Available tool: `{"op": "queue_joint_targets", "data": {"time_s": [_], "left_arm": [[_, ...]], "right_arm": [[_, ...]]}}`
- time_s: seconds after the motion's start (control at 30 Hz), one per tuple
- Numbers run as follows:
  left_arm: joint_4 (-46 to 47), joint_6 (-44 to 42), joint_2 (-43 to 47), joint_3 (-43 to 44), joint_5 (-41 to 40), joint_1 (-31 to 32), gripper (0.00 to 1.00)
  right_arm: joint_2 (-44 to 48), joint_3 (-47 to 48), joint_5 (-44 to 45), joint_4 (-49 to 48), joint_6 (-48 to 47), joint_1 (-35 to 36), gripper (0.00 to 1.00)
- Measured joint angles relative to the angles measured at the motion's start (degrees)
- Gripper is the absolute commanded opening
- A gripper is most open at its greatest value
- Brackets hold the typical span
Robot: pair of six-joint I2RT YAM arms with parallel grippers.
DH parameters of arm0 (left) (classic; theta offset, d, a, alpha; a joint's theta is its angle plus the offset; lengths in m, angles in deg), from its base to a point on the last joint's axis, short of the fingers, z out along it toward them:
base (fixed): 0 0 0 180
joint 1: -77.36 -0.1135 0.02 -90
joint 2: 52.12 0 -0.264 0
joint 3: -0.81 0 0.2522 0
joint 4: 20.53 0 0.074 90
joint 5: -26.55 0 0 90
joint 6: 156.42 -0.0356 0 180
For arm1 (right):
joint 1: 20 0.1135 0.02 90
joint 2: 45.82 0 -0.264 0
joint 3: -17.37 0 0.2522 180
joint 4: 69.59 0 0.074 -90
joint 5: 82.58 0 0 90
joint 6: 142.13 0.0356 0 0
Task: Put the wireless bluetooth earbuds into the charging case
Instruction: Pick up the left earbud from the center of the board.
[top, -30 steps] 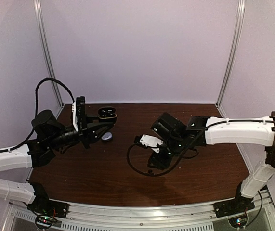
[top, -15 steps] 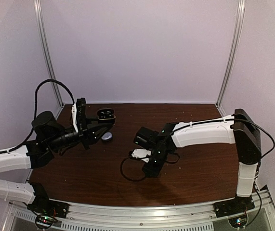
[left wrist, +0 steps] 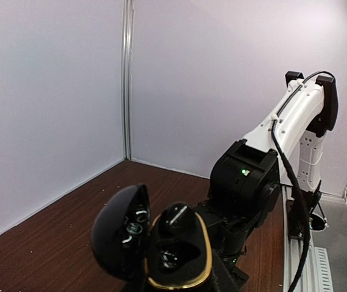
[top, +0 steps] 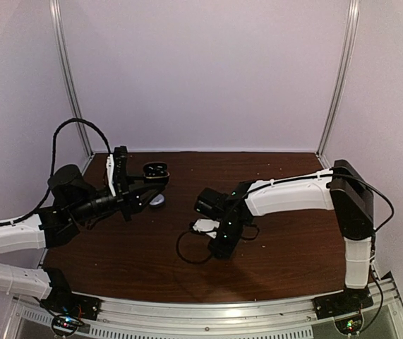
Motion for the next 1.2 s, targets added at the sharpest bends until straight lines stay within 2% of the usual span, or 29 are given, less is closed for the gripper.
{"op": "queue_joint_targets", "data": {"time_s": [0.17,0.4,0.83,0.97,1.2], "left_arm": [[-0.26,-0.04,0.04,0.00,-0.28,0.00,0.00],[-0.26,-0.07,0.04,0.00,-0.42,0.00,0.00],[0.09,-0.02,0.46,-1.18,-4.42,0.00,0.00],[1.33,0.11,0.83,-2.69,-7.17,0.00,0.00],[6.80,0.68,0.87,-5.64,-9.68,0.00,0.00]], "right_arm": [[-1.49,0.50,-0.02,0.00,-0.17,-0.28,0.34],[-1.79,0.52,-0.20,0.35,-0.72,-0.74,0.22],[-1.20,0.52,-2.40,-0.33,-0.87,-2.01,0.16],[2.91,0.02,-3.45,-2.86,-0.61,-2.93,0.16],[15.91,-3.56,-4.31,-12.28,-0.24,-4.15,0.17]]}}
